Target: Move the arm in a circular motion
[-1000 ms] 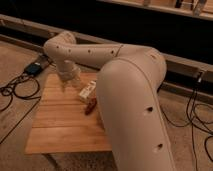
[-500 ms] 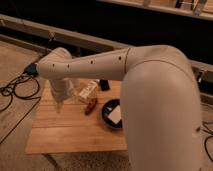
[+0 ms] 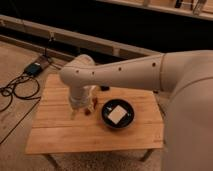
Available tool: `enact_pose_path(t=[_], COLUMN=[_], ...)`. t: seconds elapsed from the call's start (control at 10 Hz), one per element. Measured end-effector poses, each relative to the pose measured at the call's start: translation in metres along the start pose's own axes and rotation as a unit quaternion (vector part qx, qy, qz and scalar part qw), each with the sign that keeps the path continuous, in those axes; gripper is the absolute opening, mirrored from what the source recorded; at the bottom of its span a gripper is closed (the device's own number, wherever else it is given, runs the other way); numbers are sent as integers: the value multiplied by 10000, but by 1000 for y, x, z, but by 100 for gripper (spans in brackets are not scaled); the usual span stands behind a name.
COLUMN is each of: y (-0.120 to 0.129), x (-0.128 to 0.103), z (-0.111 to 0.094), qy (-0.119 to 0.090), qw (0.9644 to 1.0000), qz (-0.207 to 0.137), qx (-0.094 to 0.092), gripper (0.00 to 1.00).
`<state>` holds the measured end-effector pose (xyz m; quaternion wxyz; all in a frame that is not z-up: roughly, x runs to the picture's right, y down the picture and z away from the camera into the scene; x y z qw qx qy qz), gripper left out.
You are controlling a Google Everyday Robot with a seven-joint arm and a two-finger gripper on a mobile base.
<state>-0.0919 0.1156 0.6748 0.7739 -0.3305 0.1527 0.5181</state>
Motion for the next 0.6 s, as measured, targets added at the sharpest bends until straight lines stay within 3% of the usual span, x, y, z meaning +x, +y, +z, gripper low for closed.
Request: enact_pose_path(t=[0.1, 0.4, 0.6], y=[-29, -84, -82], x=[6, 8, 7], z=[-4, -12, -12], qy=[-38, -85, -78], qw=[9994, 9955, 9958], qz=[338, 945, 914], qx=[18, 61, 53], gripper=[65, 65, 65])
